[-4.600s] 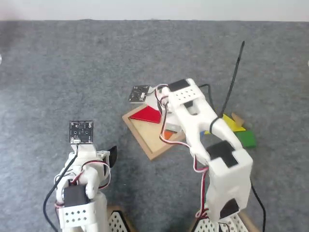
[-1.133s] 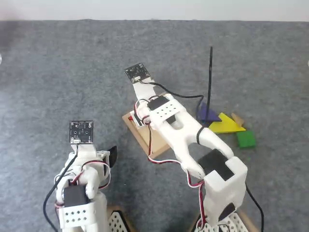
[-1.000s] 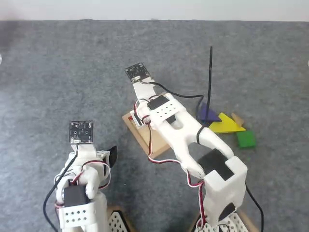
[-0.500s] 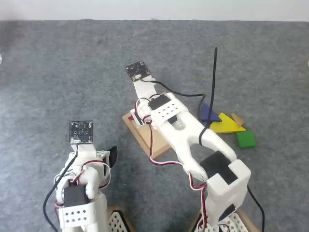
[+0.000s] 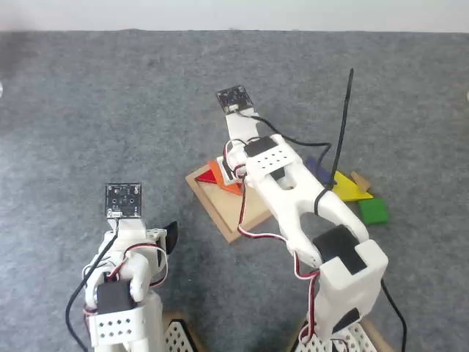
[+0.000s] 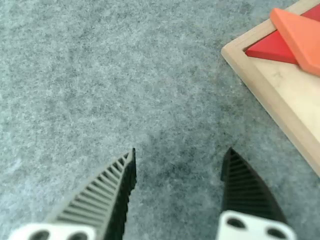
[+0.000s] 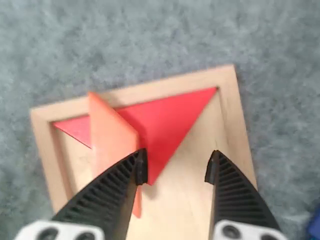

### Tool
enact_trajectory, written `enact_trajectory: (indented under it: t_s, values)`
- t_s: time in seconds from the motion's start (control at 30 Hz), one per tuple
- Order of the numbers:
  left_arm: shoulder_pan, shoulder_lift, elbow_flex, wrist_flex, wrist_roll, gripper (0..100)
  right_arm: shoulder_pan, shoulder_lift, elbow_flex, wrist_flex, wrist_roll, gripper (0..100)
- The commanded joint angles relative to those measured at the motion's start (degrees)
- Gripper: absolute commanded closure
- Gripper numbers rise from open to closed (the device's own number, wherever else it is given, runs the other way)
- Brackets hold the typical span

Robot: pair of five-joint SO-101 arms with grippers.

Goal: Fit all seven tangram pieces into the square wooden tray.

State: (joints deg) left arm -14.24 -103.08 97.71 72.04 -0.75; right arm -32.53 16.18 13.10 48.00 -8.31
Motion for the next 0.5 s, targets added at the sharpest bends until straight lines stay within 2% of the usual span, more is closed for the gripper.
enact_trajectory:
  t_s: [0.0,0.47]
  values:
    - [-0.1,-1.2,-1.3,0.3,0.4,73,0.8,-0.4,-0.8,0.6,-0.7,79.7]
    - [-0.1,-1.2,-1.3,0.3,0.4,73,-2.4,-7.4,2.1,0.9,-0.8,79.7]
